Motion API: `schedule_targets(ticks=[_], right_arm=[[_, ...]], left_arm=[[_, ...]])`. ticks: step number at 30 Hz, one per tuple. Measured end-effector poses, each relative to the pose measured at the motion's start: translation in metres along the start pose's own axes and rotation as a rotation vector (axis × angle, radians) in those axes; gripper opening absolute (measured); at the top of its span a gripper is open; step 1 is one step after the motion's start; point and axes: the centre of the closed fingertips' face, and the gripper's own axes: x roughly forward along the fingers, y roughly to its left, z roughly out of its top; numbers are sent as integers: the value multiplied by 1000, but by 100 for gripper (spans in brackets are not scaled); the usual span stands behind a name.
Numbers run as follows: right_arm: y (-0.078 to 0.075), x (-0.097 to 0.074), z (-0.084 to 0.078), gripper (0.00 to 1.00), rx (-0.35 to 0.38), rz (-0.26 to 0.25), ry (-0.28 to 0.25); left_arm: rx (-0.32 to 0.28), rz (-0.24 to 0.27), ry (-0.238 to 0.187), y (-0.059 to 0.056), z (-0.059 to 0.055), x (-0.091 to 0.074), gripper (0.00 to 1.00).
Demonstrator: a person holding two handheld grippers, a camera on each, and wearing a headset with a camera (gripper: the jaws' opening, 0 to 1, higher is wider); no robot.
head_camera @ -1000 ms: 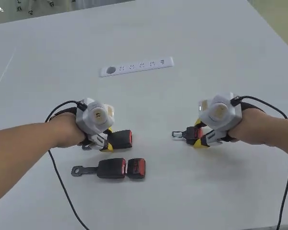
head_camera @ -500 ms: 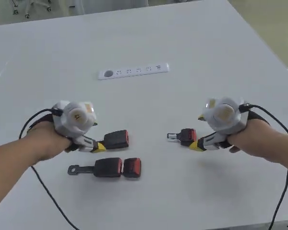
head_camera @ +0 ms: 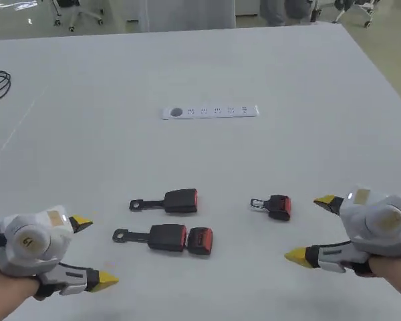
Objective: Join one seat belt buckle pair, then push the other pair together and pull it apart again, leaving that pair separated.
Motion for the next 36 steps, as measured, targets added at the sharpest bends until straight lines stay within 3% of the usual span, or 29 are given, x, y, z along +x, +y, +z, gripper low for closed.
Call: schedule_targets(ticks=[4,6,10,12,29,36], right_arm=[[2,-13,-2,83,33,-27,-14],[3,-16,-5,86,46,-33,-18],[5,-20,-11,96,24,-42,-5],[6,-21,-11,100,55,-40,-9],[16,-23,1,100,42,-56,-24],[18,-22,-3,100,63,-59,-26]], left_arm=[[-123,64,-15,5,-15,-14,85],[-157,96,-27,10,-20,-17,95],[-172,108,-33,12,-23,-20,100],[-173,117,-41,14,-23,-22,99],[-190,145,-53,20,-22,-31,100],[-176,140,-38,13,-25,-34,100]])
